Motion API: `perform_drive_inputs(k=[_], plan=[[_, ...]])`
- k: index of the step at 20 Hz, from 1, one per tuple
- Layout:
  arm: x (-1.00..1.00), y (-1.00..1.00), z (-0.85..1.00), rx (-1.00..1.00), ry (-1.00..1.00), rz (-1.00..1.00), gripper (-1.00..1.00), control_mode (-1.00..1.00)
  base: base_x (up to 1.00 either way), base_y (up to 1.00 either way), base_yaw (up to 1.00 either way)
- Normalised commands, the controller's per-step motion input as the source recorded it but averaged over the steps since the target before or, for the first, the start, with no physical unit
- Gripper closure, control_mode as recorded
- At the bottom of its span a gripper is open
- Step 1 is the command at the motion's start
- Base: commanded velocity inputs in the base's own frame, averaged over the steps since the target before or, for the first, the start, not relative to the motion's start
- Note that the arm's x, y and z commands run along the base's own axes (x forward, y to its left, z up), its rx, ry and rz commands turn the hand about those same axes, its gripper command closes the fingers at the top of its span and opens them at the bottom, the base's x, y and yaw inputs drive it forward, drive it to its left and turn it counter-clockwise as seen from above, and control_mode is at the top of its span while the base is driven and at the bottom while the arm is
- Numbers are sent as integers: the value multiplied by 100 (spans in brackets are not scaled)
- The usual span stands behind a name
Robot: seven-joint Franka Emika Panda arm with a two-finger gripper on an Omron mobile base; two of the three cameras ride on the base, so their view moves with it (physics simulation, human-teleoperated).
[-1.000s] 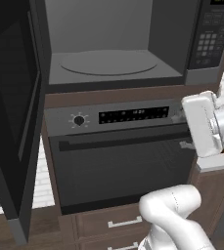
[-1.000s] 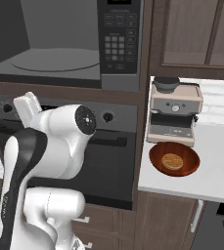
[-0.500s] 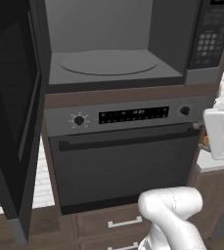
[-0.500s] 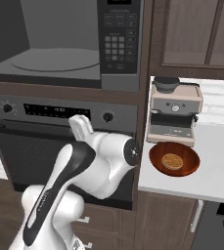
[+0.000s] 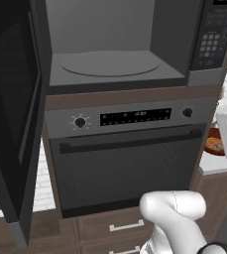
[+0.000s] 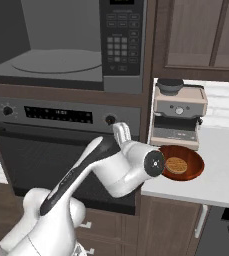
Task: Open the microwave, place the bowl with waffle inside the microwave, then close the microwave door and turn it on.
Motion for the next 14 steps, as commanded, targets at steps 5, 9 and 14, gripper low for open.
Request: perform_drive_inputs(k=[5,9,14], plan=[[0,-100,-8,0,25,-25,-100,-100,0,0,0],[12,-100,-35,0,19,-25,-100,-100,0,0,0],[26,-95,-69,0,10,-27,-100,-100,0,0,0]])
